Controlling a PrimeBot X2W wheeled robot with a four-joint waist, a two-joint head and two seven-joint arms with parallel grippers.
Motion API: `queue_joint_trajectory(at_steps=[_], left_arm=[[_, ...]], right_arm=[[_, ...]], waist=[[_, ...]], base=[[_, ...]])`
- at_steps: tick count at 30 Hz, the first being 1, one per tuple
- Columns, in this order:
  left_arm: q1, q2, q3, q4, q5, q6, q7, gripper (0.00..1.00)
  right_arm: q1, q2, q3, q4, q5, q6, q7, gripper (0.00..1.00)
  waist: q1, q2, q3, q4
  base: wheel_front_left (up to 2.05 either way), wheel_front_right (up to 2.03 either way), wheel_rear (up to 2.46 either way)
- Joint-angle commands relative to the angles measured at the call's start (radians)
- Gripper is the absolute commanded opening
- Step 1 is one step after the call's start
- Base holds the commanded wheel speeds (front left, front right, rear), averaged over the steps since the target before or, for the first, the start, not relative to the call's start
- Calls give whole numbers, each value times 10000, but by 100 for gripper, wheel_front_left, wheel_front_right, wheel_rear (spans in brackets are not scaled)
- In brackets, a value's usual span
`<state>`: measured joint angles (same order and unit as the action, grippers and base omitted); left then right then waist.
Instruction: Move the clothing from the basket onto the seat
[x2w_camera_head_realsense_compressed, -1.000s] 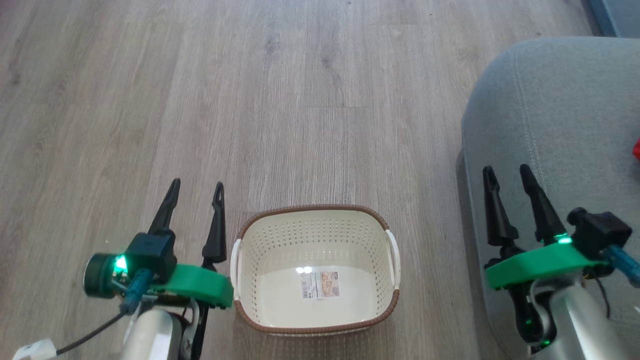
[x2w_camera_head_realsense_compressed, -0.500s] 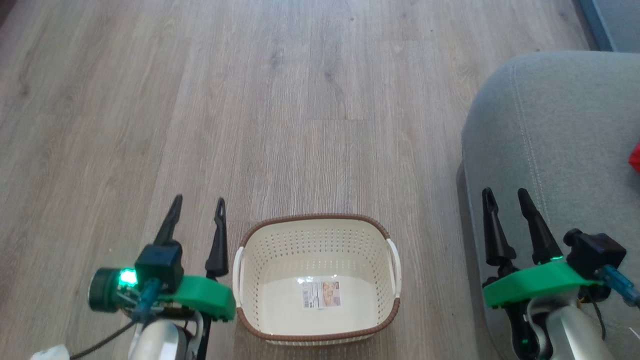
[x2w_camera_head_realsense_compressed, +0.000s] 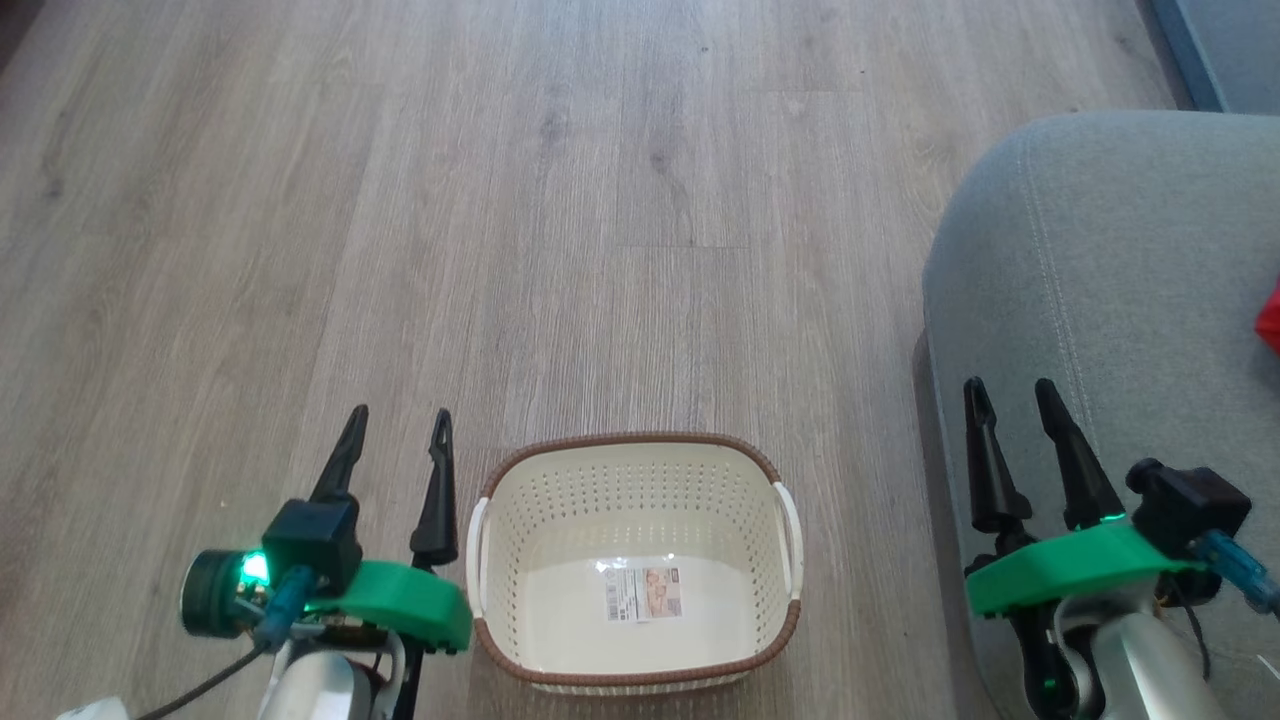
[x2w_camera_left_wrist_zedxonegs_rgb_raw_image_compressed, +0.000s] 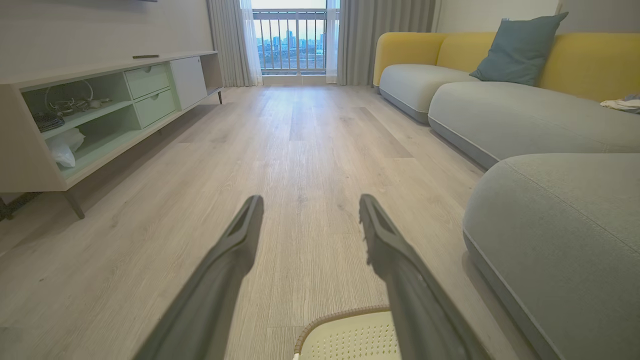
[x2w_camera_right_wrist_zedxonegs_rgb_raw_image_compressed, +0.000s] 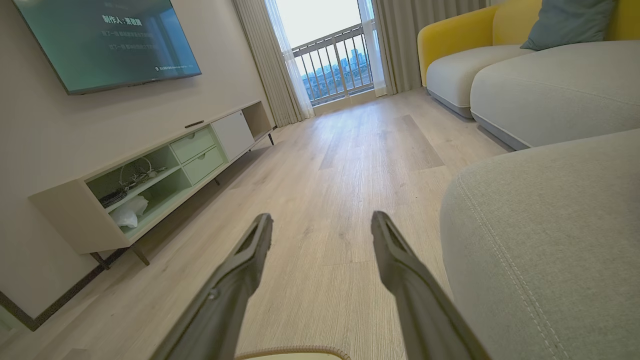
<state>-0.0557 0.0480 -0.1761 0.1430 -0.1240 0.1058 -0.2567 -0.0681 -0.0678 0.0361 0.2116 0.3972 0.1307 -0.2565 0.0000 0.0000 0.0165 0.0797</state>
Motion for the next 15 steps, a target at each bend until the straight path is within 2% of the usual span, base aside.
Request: queue_joint_trajectory(at_steps=[1,15], left_arm=[[-278,22,350,-380,-21,-35,-51,100],[-324,22,480,-292,-309,-296,-51,100]], right_arm=[[-252,-1,199,-279,13,0,-53,100],[-328,26,138,-270,-122,0,-53,100]], waist=[[0,0,9,0],[0,0,89,-79]], base=[[0,0,0],[0,0,0]])
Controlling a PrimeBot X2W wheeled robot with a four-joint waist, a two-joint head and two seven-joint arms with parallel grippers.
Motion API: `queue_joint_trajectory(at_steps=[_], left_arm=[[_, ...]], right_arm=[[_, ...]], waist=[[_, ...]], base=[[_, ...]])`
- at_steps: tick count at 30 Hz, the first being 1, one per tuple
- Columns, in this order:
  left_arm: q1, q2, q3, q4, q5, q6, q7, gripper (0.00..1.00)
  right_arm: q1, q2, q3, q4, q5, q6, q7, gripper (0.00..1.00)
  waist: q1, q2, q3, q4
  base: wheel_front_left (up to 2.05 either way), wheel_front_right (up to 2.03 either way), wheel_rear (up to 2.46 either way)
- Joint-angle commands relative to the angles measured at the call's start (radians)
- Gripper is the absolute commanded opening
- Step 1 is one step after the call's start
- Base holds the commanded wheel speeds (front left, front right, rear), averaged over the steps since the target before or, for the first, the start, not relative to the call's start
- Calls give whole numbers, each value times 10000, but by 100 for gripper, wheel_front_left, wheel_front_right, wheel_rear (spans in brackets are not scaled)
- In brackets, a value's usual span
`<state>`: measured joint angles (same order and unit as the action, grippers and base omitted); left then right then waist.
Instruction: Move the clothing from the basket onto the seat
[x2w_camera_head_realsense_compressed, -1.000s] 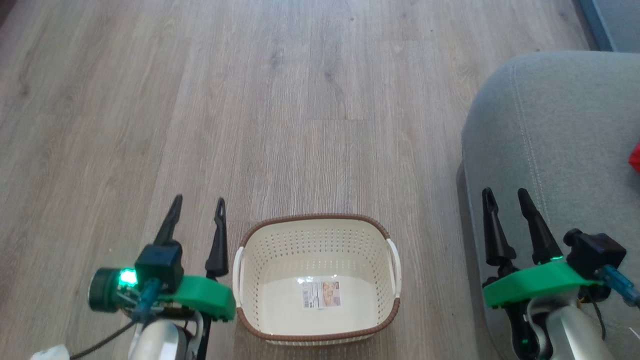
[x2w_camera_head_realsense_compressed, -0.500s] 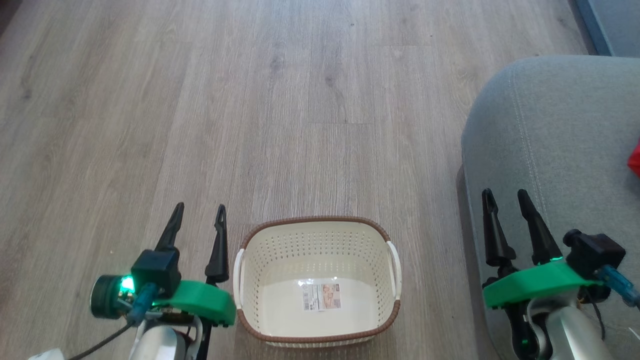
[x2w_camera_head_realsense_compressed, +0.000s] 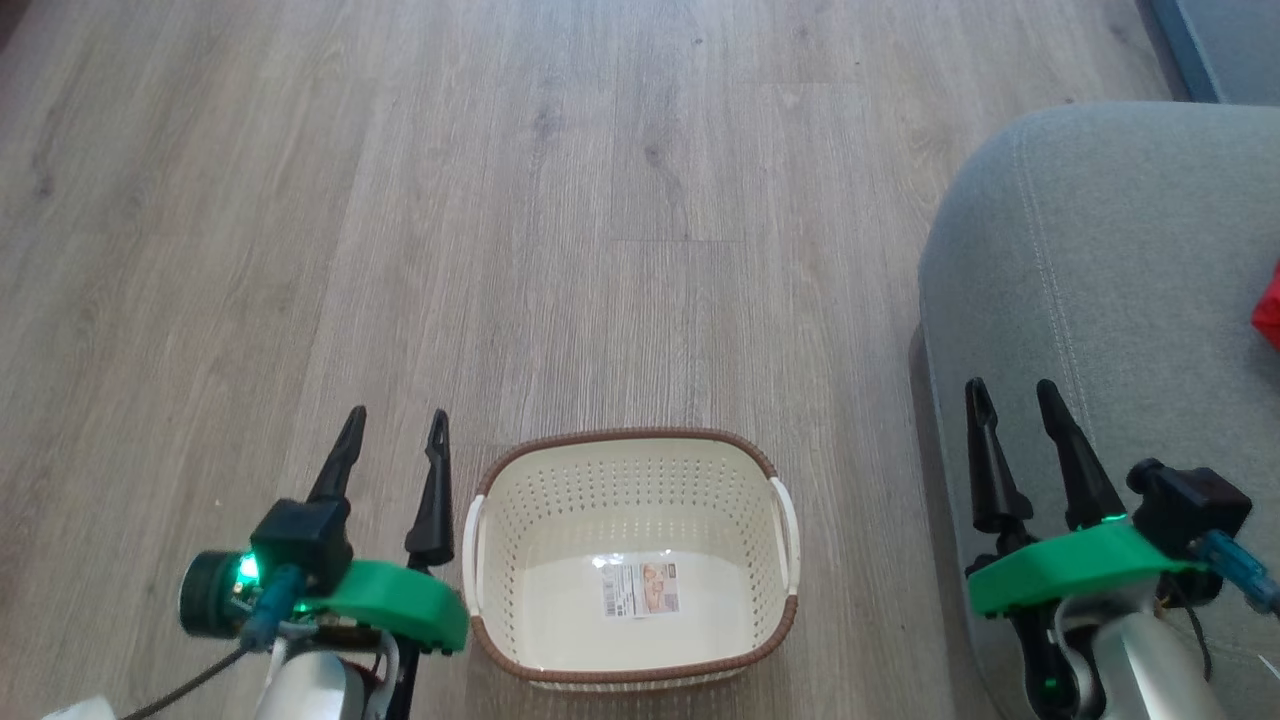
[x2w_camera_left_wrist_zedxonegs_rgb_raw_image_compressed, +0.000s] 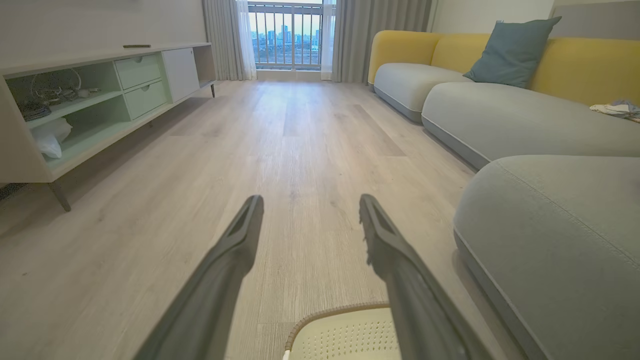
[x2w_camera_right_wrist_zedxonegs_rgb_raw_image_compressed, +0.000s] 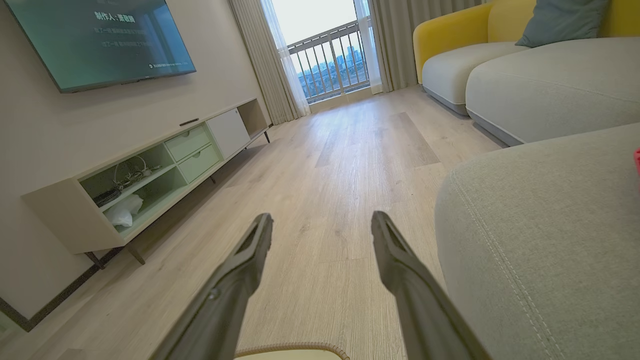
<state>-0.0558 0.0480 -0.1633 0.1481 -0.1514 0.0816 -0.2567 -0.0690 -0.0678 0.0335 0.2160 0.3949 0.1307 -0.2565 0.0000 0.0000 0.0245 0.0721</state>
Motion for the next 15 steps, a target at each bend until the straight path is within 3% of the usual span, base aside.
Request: queue_joint_trajectory(at_steps=[1,5,15], left_arm=[[-321,22,354,-327,-72,-80,-51,100],[-361,22,396,-9,-739,-535,-51,100],[-414,22,457,-34,-891,-748,-51,100]], right_arm=[[-325,29,165,-318,-100,0,-53,100],[-333,38,172,-312,-124,0,-53,100],[-338,36,165,-294,-147,0,-53,100]], waist=[[0,0,18,-6],[0,0,38,-15],[0,0,42,-4]], base=[[0,0,0],[0,0,0],[0,0,0]])
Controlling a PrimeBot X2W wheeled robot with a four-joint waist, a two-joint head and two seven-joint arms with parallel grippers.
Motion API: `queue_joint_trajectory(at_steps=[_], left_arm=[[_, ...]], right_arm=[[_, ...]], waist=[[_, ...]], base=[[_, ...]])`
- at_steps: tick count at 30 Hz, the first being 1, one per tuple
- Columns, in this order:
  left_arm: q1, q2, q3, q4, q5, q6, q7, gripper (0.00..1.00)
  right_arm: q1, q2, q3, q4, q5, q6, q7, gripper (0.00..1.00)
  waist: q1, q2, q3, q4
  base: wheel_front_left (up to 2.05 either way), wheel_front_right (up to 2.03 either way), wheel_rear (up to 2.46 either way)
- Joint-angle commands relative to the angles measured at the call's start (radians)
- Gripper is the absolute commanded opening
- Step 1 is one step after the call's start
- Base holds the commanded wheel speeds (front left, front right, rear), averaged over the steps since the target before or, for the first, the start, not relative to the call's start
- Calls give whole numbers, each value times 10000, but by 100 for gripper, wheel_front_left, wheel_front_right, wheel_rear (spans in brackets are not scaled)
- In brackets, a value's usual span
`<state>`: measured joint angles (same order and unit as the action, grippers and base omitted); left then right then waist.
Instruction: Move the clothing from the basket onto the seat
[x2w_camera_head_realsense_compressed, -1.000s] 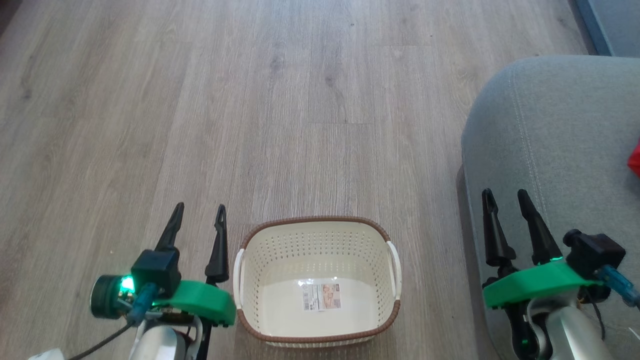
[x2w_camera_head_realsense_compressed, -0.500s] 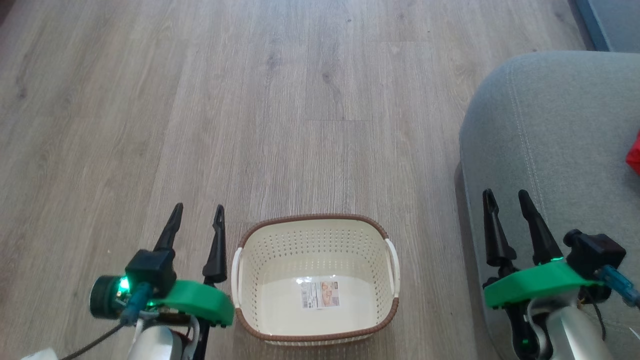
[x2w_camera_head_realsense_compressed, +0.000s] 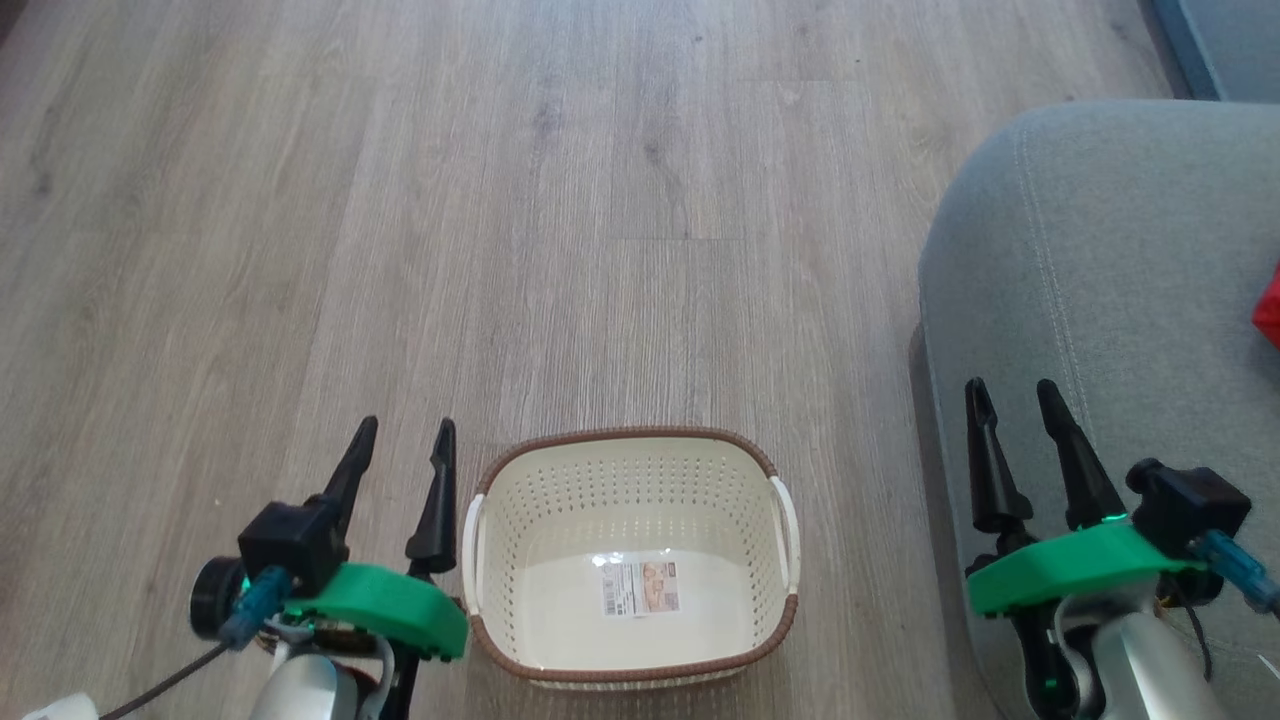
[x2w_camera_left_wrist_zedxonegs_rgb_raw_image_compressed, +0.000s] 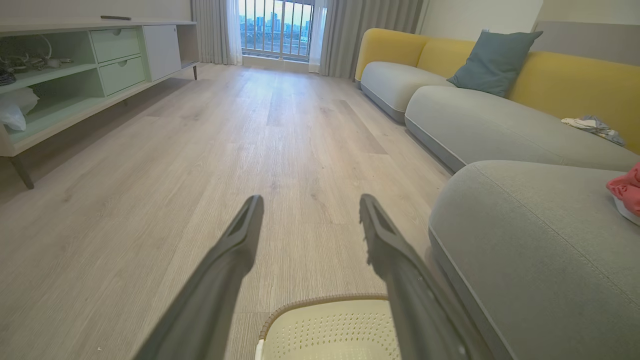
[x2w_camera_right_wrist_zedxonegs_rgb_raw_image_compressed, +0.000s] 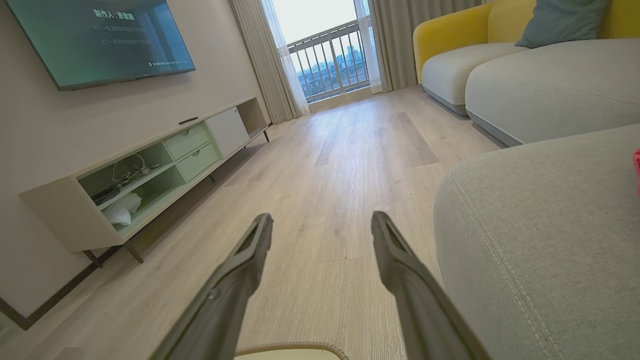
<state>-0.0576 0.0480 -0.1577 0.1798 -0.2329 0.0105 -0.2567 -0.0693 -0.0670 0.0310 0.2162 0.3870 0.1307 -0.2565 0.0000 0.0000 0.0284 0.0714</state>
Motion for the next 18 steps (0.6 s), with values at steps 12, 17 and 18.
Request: queue_joint_trajectory(at_steps=[12,17,18], left_arm=[[256,3,4,564,-380,-22,96,0],[223,12,107,573,-940,-79,238,0],[216,14,127,575,-1051,-90,267,0]], right_arm=[[217,5,50,588,320,2,99,0],[192,3,-3,576,819,2,241,0],[187,3,-13,574,918,2,269,0]], waist=[[0,0,3,-12],[0,0,-8,-40],[0,0,-10,-46]], base=[[0,0,0],[0,0,0],[0,0,0]])
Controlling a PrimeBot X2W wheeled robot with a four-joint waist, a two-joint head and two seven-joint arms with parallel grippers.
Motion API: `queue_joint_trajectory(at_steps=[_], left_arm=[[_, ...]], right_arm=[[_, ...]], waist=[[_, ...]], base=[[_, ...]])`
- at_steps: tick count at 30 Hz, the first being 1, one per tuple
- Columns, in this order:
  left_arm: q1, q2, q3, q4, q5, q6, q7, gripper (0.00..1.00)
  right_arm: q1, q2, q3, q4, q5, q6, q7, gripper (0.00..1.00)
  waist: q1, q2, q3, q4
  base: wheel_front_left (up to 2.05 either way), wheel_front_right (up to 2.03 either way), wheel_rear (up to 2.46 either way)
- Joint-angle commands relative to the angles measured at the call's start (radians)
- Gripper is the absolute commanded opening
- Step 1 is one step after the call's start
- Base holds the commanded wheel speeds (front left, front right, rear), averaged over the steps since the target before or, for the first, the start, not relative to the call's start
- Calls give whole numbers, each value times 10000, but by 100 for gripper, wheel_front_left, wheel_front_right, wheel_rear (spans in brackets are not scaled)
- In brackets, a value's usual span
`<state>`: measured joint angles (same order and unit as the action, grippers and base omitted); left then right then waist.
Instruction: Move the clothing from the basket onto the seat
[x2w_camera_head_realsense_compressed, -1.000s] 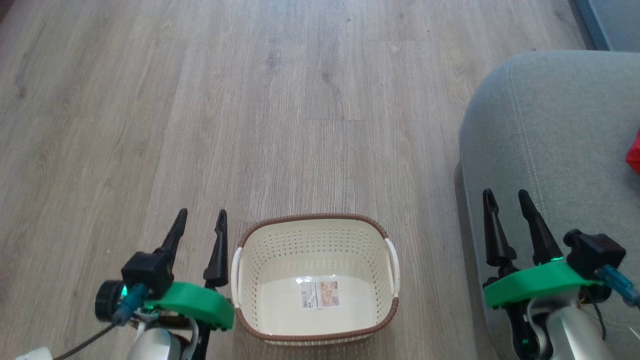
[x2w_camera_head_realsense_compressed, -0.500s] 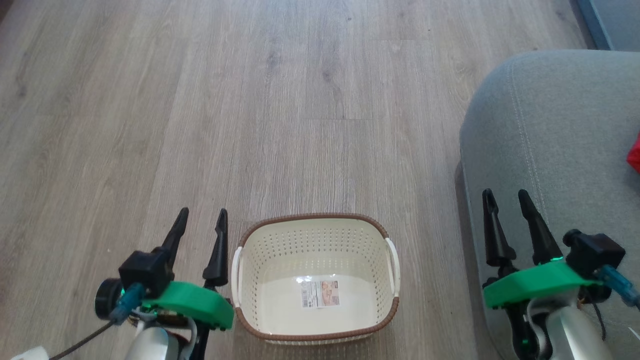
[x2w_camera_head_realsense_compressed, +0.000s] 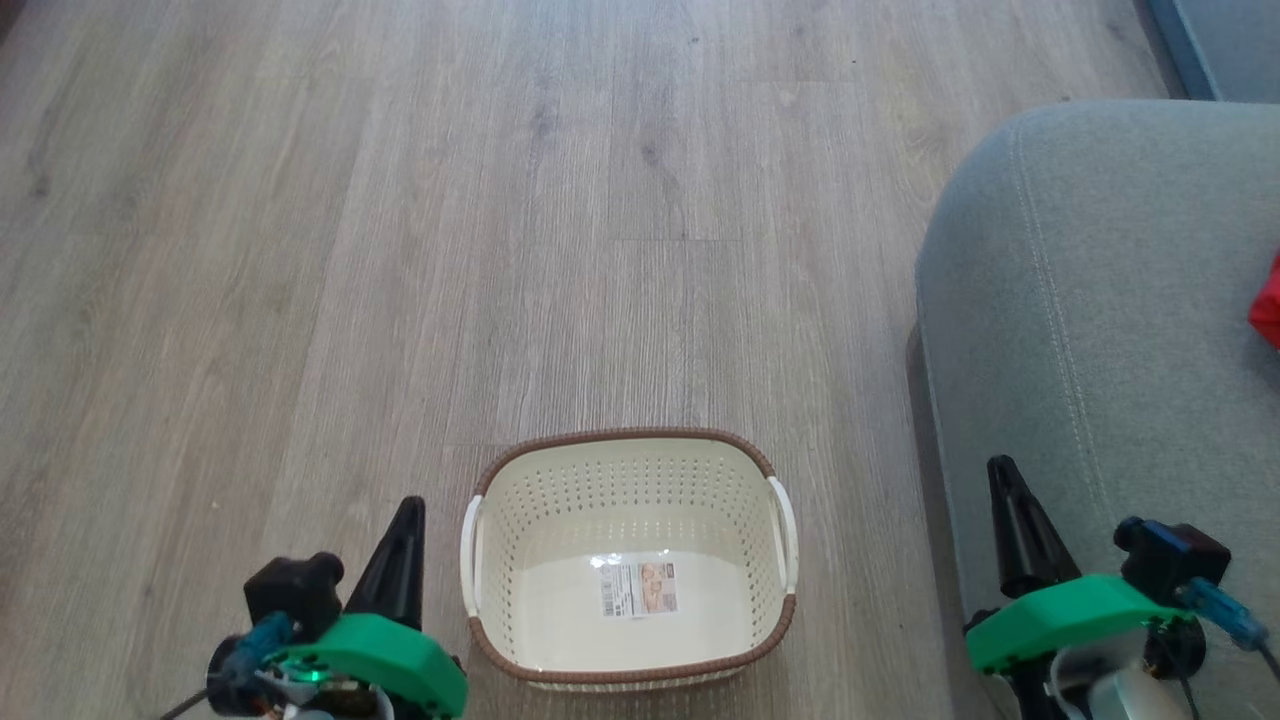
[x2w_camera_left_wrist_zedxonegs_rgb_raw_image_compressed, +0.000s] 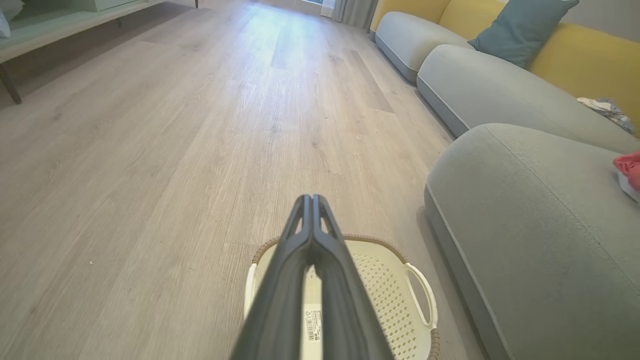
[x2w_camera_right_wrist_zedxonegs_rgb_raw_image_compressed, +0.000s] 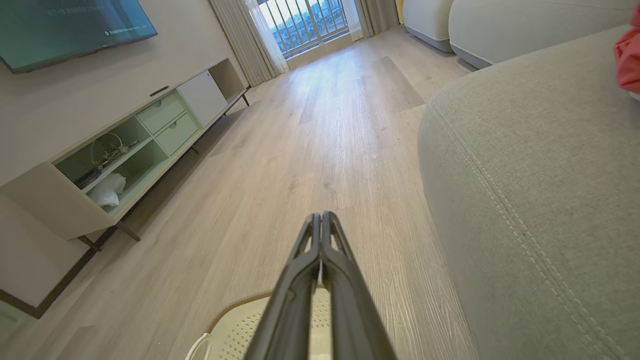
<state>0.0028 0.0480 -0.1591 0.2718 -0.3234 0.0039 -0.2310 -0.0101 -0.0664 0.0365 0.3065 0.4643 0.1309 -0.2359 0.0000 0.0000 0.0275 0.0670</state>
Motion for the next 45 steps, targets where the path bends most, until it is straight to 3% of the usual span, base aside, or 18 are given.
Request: queue_joint_trajectory(at_steps=[1,45], left_arm=[[-395,15,161,-344,-257,-36,38,0],[-659,51,1078,-315,-4999,-526,1275,0]], right_arm=[[-410,-2,-79,-331,244,0,92,0],[-619,25,-568,-439,4466,-1,1327,0]], waist=[[0,0,-3,-7],[0,0,-93,-255]], base=[[0,0,0],[0,0,0]])
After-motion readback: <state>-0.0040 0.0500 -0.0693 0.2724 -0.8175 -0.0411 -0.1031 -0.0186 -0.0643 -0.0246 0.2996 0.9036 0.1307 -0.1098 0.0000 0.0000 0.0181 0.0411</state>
